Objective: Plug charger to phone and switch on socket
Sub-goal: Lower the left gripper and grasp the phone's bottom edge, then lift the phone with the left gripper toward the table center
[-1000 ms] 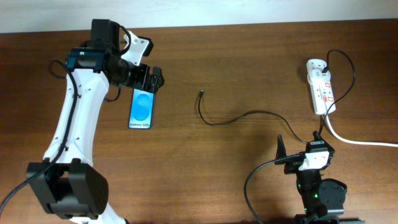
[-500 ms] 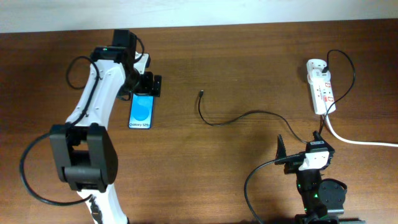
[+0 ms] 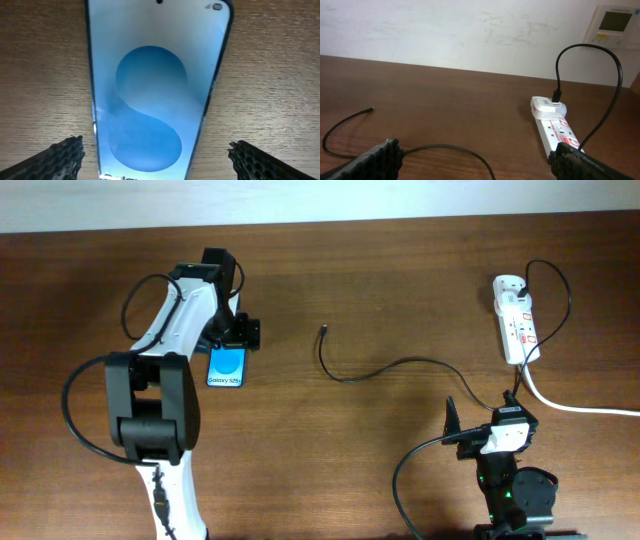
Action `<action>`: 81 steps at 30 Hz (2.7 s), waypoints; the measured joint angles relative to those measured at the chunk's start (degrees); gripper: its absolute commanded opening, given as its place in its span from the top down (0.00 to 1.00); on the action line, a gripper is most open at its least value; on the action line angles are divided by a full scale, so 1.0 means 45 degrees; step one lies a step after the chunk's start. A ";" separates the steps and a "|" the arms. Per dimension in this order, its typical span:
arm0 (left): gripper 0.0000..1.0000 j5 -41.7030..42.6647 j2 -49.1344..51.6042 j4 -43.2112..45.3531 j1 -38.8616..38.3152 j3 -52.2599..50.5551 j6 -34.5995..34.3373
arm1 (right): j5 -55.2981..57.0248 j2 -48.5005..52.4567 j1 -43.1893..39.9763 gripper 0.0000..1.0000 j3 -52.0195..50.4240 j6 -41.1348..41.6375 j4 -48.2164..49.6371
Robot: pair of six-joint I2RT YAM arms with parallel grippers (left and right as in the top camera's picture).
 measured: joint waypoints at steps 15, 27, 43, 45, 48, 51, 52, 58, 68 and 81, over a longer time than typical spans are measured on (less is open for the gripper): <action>0.00 0.0437 0.0874 0.0350 0.0340 0.0034 0.1137 | 0.0000 0.0000 0.0000 0.02 0.0000 0.0000 -0.0005; 0.31 0.0384 0.0874 0.0335 0.0374 0.0039 0.1292 | 0.0000 0.0000 0.0000 0.02 0.0000 -0.0005 -0.0005; 0.30 0.1904 0.1326 -0.2909 -0.0209 0.4109 0.1292 | 0.0000 0.0000 0.0000 0.01 0.0000 0.0000 -0.0005; 0.30 0.2516 0.1326 -0.3070 -0.0209 0.4585 0.1146 | 0.0000 0.0000 0.0000 0.02 0.0000 0.0000 -0.0005; 0.32 0.3196 0.1326 -0.3240 -0.0209 0.4750 0.0568 | 0.0000 0.0000 0.0000 0.02 0.0000 -0.0005 -0.0005; 0.39 0.4284 0.1331 -0.3274 -0.0204 0.4750 0.0049 | 0.0000 0.0000 0.0000 0.02 0.0000 0.0000 -0.0005; 0.42 0.4682 0.1331 -0.3269 -0.0204 0.4750 -0.0214 | 0.0000 0.0000 0.0000 0.02 0.0000 0.0000 -0.0005; 0.58 0.6606 0.1326 -0.3269 -0.0204 0.4750 -0.2108 | 0.0146 0.0000 0.0000 0.02 0.0000 -0.0005 0.0053; 1.00 0.9986 0.1331 -0.3298 -0.0204 0.4750 -0.2866 | 0.0248 0.0000 0.0000 0.01 -0.0010 0.0005 0.0636; 1.00 1.1482 0.1331 -0.4337 -0.0204 0.4755 -0.7485 | 0.1379 0.0826 0.0000 0.02 0.0457 0.6965 0.0136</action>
